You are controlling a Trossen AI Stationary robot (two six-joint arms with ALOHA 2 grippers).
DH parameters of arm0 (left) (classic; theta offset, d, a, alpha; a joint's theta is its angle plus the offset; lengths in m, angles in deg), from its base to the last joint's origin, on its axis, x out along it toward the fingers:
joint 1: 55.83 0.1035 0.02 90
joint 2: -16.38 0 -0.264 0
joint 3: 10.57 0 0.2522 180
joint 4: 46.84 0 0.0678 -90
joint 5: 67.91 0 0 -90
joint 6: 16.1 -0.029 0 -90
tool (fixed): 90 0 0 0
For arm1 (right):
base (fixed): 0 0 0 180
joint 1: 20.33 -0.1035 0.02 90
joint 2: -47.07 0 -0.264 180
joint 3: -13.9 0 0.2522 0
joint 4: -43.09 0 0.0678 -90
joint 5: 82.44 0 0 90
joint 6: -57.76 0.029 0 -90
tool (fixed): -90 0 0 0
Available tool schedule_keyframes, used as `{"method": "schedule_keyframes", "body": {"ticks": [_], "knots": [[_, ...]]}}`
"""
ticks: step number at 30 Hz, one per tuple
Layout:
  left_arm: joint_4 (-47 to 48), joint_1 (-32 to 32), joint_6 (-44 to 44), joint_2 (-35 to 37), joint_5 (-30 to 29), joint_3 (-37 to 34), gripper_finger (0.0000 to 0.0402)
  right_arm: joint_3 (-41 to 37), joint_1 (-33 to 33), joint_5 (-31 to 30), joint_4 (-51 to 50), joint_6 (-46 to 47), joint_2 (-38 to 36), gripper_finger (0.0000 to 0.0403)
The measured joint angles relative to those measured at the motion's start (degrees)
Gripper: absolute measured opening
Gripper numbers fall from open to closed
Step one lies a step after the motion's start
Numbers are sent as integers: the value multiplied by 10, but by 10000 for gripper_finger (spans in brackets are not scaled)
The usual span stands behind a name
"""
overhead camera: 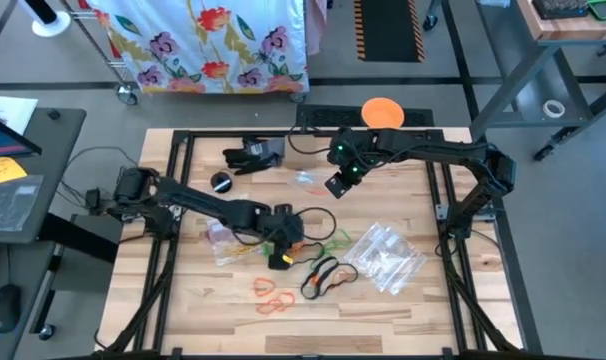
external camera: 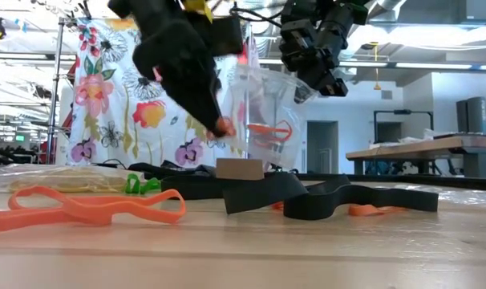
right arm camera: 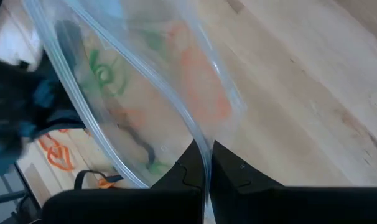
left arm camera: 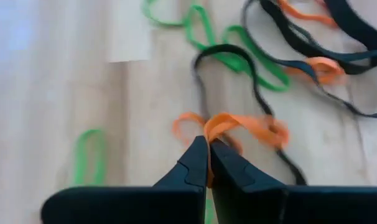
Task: Sort rubber bands
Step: Put the orange rubber band into the transparent zip bag
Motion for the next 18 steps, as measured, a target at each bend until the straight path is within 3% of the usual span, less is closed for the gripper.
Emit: {"method": "schedule_keyframes", "body": {"ticks": [6, 12, 18], "knots": [[8, -38, -9, 57, -100, 0, 1, 0, -13, -4, -9, 0, 0, 5], [-87, -74, -97, 81, -215, 0, 1, 0, -40, -66, 16, 34, 4, 5], [-177, -73, -161, 81, -302, -3, 0, 0, -73, -68, 30, 26, 13, 5]]}}
